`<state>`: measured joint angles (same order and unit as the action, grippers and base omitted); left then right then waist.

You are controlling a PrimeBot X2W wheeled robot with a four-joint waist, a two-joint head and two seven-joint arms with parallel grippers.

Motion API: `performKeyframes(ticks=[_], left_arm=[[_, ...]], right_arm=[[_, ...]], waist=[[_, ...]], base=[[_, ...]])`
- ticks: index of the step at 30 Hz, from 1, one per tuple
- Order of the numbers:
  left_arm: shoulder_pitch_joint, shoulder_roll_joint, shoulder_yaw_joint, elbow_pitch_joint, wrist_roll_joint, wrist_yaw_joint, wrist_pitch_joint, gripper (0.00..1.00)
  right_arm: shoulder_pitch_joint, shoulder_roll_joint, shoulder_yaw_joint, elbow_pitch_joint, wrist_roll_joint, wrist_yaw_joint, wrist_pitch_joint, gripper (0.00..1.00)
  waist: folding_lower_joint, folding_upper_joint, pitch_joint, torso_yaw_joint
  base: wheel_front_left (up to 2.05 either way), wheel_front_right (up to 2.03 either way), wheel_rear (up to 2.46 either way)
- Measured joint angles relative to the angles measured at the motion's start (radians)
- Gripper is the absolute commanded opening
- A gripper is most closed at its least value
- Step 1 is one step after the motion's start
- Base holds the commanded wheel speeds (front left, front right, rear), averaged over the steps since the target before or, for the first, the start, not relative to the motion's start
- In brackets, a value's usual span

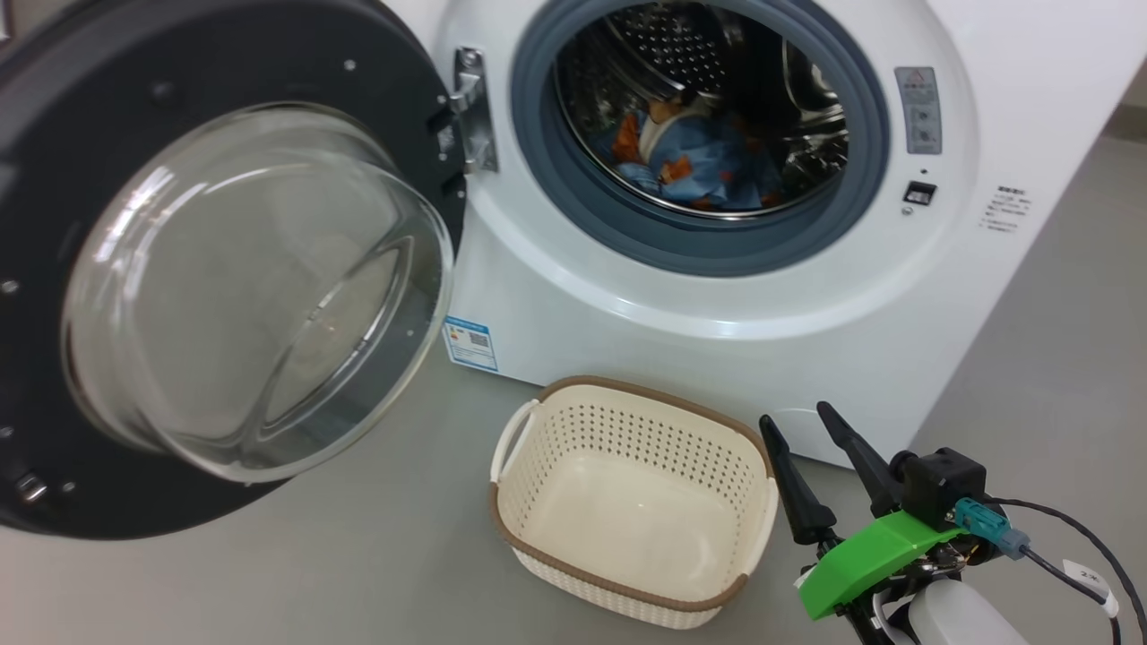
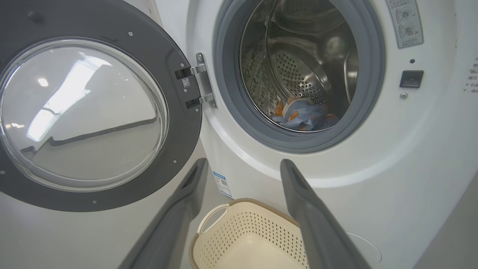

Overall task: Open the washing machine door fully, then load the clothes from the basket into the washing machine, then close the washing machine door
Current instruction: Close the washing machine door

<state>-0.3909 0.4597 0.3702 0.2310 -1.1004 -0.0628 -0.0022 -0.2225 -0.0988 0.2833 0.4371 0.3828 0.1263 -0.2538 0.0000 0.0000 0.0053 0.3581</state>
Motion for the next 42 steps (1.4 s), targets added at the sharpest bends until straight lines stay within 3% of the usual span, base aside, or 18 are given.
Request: performKeyframes(ticks=[6, 17, 27, 42], left_arm=[[-0.124, 0.040, 0.134, 0.350, -0.235, -0.020, 0.127, 0.00], [-0.236, 0.141, 0.199, 0.711, -0.339, -0.053, 0.230, 0.00], [-0.246, 0.145, 0.222, 0.810, -0.386, -0.060, 0.282, 0.00], [-0.209, 0.144, 0.164, 0.802, -0.403, -0.061, 0.495, 0.00]], right_arm=[[-0.019, -0.007, 0.002, 0.009, -0.007, 0.000, 0.000, 1.00], [-0.057, -0.014, 0.001, -0.001, -0.041, 0.000, 0.015, 1.00], [-0.057, -0.013, -0.017, -0.020, -0.068, 0.000, 0.025, 1.00], [-0.057, -0.002, -0.028, -0.021, -0.075, 0.000, 0.034, 1.00]], waist=[[0.0000, 0.0000, 0.026, -0.037], [0.0000, 0.0000, 0.081, -0.100], [0.0000, 0.0000, 0.121, -0.132], [0.0000, 0.0000, 0.097, -0.115]], base=[[0.00, 0.00, 0.00], [0.00, 0.00, 0.00], [0.00, 0.00, 0.00], [0.00, 0.00, 0.00]])
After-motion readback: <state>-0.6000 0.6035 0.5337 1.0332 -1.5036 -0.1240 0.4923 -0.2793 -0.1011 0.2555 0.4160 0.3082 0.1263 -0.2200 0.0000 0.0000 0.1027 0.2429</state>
